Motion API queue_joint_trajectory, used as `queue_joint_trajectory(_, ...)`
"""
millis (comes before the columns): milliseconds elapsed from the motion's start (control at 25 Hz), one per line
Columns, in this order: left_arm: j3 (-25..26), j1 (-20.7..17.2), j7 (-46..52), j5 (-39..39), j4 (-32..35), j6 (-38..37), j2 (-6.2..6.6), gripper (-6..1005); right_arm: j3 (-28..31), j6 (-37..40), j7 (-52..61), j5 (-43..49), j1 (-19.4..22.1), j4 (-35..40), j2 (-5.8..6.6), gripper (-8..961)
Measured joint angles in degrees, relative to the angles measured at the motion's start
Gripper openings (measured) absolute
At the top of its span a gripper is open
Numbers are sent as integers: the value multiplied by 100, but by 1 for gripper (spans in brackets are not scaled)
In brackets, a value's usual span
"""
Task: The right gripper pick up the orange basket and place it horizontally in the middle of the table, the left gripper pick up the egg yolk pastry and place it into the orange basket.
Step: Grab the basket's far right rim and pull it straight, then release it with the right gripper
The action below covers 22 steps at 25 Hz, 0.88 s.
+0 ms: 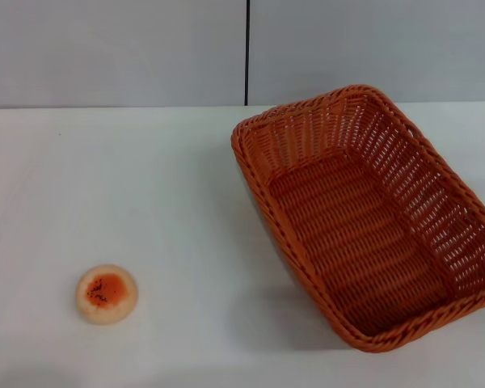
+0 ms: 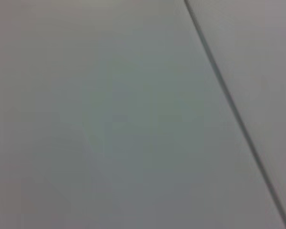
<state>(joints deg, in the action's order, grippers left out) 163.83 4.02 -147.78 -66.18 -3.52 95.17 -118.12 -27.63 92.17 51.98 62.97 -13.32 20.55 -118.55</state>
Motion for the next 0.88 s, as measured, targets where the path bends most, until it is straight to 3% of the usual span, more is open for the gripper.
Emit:
queue_joint_trajectory(40,0,1,6,0,-10,-2,0,786,17,-157,543,433,20,445,0,819)
queue_joint_trajectory(360,-33,-30,29,-8,-26,-7,-2,786,52,-404,2539,1966,14,1856,-1,808)
queue_joint_trajectory(640,-36,-83,32,-23,-20,-44,3,786,25,-403,5066,3880,-218,3561,10,799)
queue_joint_trajectory(760,-51,-79,38,-28,-18,-60,2,786,7,-124,6290,4866,-485,4269,89,795)
queue_joint_trajectory(880,-55,-75,39,-33,-12,-61,-3,786,2,377,7189,5782,-923,4551,286,791)
